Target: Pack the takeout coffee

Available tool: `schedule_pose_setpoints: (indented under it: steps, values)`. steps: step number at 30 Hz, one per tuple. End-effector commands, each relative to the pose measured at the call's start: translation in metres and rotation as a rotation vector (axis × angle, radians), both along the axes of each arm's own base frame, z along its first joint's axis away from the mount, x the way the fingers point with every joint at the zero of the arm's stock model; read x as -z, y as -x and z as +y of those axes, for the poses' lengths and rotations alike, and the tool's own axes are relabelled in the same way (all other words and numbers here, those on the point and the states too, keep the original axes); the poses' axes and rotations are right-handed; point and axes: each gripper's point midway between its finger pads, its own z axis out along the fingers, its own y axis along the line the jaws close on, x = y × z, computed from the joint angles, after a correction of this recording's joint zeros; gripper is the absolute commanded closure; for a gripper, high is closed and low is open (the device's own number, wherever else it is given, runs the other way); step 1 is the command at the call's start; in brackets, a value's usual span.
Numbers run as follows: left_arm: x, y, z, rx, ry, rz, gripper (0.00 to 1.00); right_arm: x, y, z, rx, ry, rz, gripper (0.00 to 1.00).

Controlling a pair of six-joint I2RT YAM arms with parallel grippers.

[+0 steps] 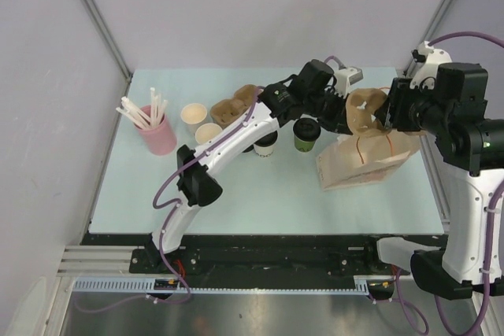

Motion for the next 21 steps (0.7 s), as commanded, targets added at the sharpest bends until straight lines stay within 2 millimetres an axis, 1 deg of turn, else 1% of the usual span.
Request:
schedule_pose_setpoints:
  steps: [1,2,3,4,5,6,9,10,12,13,15,16,17,19,20,21]
  values:
    - [-0.023,-0.001,0.002,0.003,0.055,-0.031,1.00,0.021,-0.005,-0.008,0.002,0.065,0.026,0.80]
    - [-0.017,-0.003,0.001,0.010,0.050,-0.017,1.00,0.026,-0.008,-0.007,-0.015,0.073,0.030,0.79]
    - [-0.013,-0.002,0.001,0.021,0.049,0.010,1.00,0.035,-0.016,-0.003,-0.054,0.076,0.032,0.79]
    - [-0.009,-0.002,0.001,0.020,0.043,0.021,1.00,0.038,-0.020,-0.002,-0.070,0.074,0.030,0.79]
    - [-0.009,-0.003,0.002,0.024,0.044,0.017,1.00,0.041,-0.024,0.001,-0.093,0.069,0.026,0.79]
    - [-0.009,-0.004,0.002,0.022,0.044,0.006,0.99,0.049,-0.030,0.007,-0.131,0.056,0.027,0.79]
    - [-0.011,-0.009,0.002,0.028,0.046,-0.031,1.00,0.058,-0.039,0.004,-0.147,0.085,0.019,0.80]
    - [-0.010,-0.008,0.002,0.038,0.047,-0.030,1.00,0.069,-0.040,0.002,-0.145,0.096,0.046,0.79]
    - [-0.008,-0.010,0.003,0.042,0.043,-0.043,1.00,0.080,-0.041,-0.006,-0.116,0.117,0.082,0.79]
    - [-0.005,-0.012,0.004,0.038,0.034,-0.048,1.00,0.093,-0.040,-0.009,-0.108,0.128,0.115,0.80]
    - [-0.004,-0.014,0.005,0.035,0.028,-0.069,1.00,0.105,-0.038,-0.017,-0.076,0.152,0.152,0.80]
    - [-0.003,-0.015,0.005,0.031,0.022,-0.076,1.00,0.108,-0.035,-0.019,-0.067,0.151,0.161,0.80]
    - [-0.003,-0.016,0.006,0.029,0.019,-0.087,0.99,0.120,-0.032,-0.020,-0.058,0.143,0.196,0.80]
    - [-0.004,-0.019,0.006,0.023,0.017,-0.108,1.00,0.129,-0.029,-0.020,-0.055,0.135,0.222,0.80]
    - [-0.004,-0.023,0.007,0.012,0.009,-0.129,1.00,0.140,-0.026,-0.021,-0.052,0.141,0.253,0.80]
    - [-0.006,-0.024,0.008,0.009,0.009,-0.143,1.00,0.143,-0.026,-0.022,-0.051,0.146,0.259,0.80]
